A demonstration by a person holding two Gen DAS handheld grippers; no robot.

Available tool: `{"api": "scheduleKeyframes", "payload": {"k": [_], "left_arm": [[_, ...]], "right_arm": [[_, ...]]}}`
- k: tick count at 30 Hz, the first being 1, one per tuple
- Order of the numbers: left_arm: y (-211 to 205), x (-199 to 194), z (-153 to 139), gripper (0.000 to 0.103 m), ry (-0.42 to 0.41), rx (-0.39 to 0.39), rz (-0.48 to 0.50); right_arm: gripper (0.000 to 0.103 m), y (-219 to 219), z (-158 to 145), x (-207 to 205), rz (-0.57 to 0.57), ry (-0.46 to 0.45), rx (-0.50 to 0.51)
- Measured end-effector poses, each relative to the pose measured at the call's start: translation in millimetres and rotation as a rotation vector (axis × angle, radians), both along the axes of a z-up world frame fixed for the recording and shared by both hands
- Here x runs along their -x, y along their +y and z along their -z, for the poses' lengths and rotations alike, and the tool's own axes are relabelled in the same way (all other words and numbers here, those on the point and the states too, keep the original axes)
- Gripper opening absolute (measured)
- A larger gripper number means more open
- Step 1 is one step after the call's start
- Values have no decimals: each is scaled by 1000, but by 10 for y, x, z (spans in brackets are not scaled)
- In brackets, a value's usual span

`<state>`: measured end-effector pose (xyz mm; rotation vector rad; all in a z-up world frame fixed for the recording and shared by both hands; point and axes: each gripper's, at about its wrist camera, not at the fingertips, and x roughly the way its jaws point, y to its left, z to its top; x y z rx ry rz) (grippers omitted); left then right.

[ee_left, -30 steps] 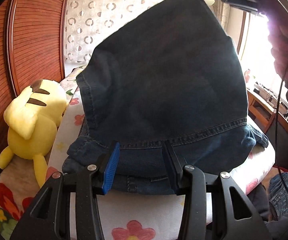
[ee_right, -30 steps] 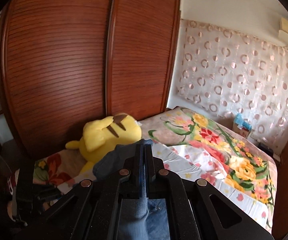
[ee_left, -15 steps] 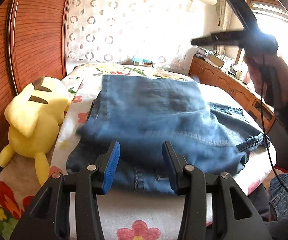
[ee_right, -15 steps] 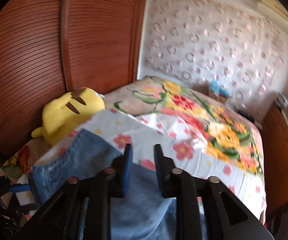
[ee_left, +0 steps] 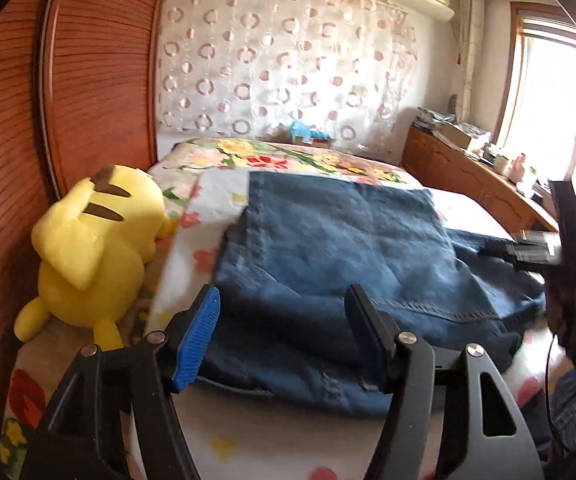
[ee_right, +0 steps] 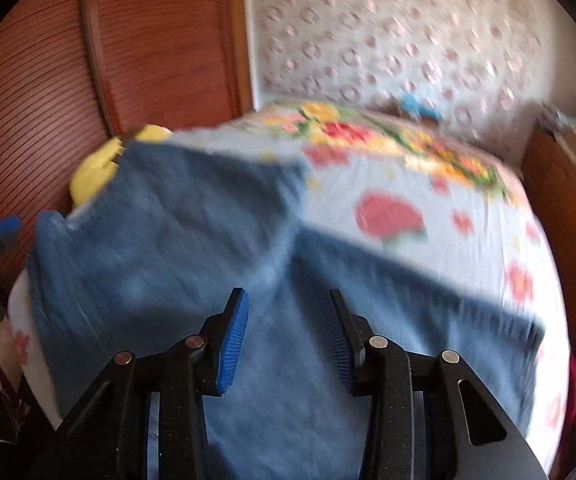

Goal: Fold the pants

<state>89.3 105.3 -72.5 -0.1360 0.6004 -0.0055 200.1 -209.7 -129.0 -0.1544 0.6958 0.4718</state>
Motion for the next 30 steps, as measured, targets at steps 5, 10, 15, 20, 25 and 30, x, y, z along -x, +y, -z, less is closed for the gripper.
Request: {"api": "scheduleKeyframes", "payload": {"k": [5, 10, 15, 20, 25, 30], "left_arm": [[65, -189, 96, 66, 33, -10, -24], [81, -284, 239, 51, 79, -4, -15], [55, -265, 305, 9, 102, -14, 10], [69, 10, 133, 5, 35, -3, -22], [145, 261, 54, 5, 5, 16, -52], [126, 205, 192, 9, 63, -8, -59]], "right_arm": [[41, -158, 180, -36, 48, 52, -43], [41, -99, 290, -77, 61, 46, -17], [45, -15, 308, -40, 56, 37, 8], [49, 10, 376, 23, 43, 27, 34], [51, -20, 393, 30, 33, 28, 31], [56, 61, 413, 30, 26, 18, 67]]}}
